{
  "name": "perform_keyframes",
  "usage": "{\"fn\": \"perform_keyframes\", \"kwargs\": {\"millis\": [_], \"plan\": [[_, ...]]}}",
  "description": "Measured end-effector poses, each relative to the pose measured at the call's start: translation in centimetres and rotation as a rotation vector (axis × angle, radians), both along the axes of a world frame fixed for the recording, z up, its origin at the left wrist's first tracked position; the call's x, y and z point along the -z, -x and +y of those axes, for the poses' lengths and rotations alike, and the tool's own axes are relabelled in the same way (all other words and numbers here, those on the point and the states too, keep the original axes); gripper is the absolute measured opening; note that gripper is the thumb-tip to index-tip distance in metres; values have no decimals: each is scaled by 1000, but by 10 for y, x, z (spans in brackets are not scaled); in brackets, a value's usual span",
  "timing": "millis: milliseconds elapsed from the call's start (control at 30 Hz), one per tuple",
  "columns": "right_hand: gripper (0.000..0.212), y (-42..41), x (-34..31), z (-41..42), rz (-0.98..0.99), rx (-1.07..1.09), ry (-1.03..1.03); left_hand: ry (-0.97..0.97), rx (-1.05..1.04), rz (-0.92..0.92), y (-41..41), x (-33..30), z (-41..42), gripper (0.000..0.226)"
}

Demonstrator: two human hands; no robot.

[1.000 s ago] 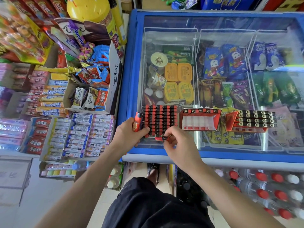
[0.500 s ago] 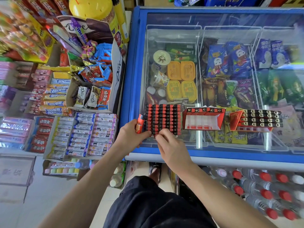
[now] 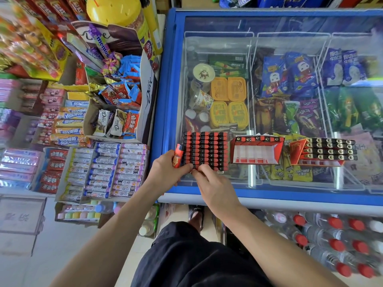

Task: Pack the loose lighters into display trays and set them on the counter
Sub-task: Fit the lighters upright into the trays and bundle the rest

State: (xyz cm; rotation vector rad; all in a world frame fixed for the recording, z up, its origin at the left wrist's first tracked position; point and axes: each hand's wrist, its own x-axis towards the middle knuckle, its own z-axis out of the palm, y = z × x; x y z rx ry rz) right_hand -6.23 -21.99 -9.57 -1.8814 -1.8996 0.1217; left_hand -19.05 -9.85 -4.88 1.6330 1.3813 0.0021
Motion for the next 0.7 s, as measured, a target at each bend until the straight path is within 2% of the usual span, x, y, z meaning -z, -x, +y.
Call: {"fn": "perform_keyframes", "kwargs": {"millis": [300, 500, 567, 700], "plan": [[24, -2, -6, 4, -24, -35, -8, 11, -40, -2, -1, -3, 0, 32], [13, -3, -16, 4, 90, 28, 19, -1, -78, -95, -2, -15, 2, 40], [16, -4, -25, 6, 257, 106, 4, 15, -42, -126, -6, -24, 1, 38], [29, -12, -55, 21, 906, 423, 92, 129, 134, -211, -13, -38, 0, 33]]}}
